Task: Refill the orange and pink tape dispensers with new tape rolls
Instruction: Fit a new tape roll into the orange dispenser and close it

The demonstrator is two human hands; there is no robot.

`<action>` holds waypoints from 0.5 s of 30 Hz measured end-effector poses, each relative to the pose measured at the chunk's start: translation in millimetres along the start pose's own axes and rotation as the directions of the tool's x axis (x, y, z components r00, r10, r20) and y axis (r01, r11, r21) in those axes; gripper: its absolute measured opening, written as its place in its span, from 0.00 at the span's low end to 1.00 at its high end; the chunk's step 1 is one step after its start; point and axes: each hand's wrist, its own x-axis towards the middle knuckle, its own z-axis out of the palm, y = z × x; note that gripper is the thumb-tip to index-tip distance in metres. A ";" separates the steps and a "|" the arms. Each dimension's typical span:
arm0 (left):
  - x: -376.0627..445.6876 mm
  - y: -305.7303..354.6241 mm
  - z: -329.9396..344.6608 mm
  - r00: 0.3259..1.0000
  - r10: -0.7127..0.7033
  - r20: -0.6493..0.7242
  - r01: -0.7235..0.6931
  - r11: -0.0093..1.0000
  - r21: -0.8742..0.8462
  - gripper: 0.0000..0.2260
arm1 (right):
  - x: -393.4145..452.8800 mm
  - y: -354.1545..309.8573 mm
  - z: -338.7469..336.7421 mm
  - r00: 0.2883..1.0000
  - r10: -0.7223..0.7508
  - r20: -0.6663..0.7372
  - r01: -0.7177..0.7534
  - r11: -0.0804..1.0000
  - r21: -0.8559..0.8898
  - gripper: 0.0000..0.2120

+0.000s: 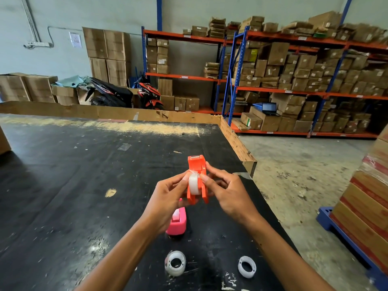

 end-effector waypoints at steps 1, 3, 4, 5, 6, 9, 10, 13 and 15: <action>0.0 0.0 -0.5 1.000 0.002 0.005 -0.002 1.000 0.021 0.13 | 0.0 1.7 0.8 1.000 0.005 0.006 -0.005 1.000 -0.006 0.23; -0.4 -1.4 -0.2 1.000 -0.004 0.002 0.004 0.999 0.050 0.13 | -1.2 3.7 0.9 1.000 0.018 0.012 -0.018 1.000 -0.021 0.23; 0.2 -1.7 0.5 1.000 -0.011 -0.006 0.012 0.999 0.053 0.13 | -0.9 3.3 0.1 1.000 0.022 0.015 -0.021 0.999 -0.033 0.23; 0.2 -1.8 1.3 1.000 -0.018 -0.017 0.019 0.999 0.050 0.13 | -0.2 2.6 -0.6 1.000 0.026 0.017 -0.025 0.999 -0.048 0.24; -0.2 -2.0 2.2 0.999 -0.020 -0.032 0.021 0.999 0.042 0.13 | 0.4 1.1 -1.3 1.000 0.021 0.021 -0.019 0.997 -0.070 0.24; -2.3 -3.0 5.3 0.998 0.017 -0.064 -0.015 0.999 0.034 0.13 | 0.6 -7.9 -2.8 0.998 -0.054 -0.043 0.043 0.973 -0.226 0.20; -3.1 -2.3 6.4 0.997 0.033 -0.074 -0.030 0.999 0.041 0.13 | 0.9 -11.7 -3.4 0.993 -0.089 -0.075 0.067 0.964 -0.258 0.18; -7.8 -2.4 8.5 0.994 0.062 -0.086 -0.057 0.996 0.063 0.13 | 3.5 -22.8 -5.1 0.995 -0.091 -0.048 0.071 0.946 -0.317 0.13; -10.5 -2.5 9.7 0.994 0.076 -0.081 -0.069 0.995 0.077 0.13 | 5.2 -28.1 -6.7 0.999 -0.039 0.004 0.038 0.929 -0.367 0.13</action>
